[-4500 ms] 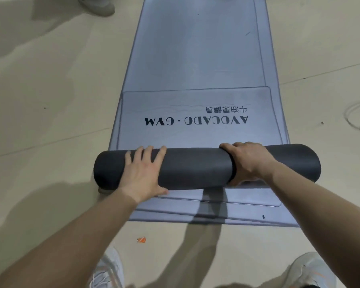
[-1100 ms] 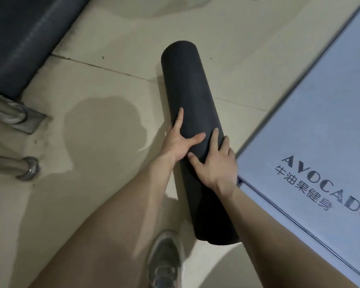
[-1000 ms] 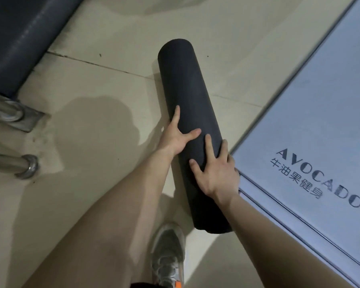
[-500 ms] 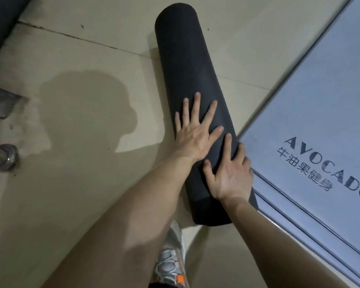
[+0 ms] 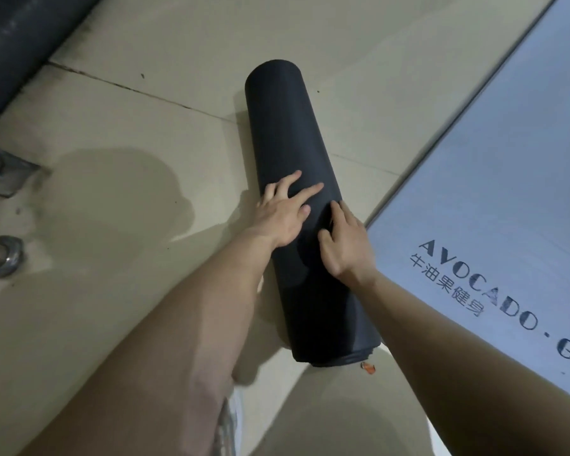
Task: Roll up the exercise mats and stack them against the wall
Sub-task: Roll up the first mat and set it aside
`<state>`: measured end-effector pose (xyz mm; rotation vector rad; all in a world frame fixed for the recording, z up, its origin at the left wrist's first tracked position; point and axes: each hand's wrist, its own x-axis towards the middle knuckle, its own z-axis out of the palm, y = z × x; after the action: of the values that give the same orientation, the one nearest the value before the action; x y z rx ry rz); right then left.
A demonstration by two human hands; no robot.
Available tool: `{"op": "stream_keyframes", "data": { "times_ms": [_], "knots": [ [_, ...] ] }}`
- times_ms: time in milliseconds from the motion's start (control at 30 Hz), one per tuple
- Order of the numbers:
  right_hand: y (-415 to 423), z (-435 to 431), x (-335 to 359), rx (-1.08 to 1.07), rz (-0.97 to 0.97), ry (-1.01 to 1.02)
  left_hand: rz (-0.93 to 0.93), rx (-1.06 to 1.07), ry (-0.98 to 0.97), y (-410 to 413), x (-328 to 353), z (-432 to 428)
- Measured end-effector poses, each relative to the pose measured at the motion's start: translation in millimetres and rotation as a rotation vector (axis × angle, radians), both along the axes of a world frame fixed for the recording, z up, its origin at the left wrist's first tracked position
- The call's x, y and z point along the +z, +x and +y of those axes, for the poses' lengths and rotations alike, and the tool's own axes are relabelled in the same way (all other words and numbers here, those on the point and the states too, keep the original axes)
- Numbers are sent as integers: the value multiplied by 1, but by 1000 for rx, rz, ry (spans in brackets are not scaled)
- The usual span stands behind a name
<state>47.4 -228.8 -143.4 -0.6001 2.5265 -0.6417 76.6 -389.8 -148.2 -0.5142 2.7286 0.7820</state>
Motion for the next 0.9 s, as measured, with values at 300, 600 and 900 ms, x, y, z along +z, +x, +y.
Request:
{"op": "stream_keyframes", "data": {
  "times_ms": [300,600,900],
  "knots": [
    [-53,-83,-18,-108,115,5,140,311,1,-88,27,-84],
    [-111,-113,-14,-294,-3,-87,-8,186,-290,-143,-31,-108],
    [-133,-162,-48,-241,62,156,346,188,-320,-197,-51,-156]
  ]
}}
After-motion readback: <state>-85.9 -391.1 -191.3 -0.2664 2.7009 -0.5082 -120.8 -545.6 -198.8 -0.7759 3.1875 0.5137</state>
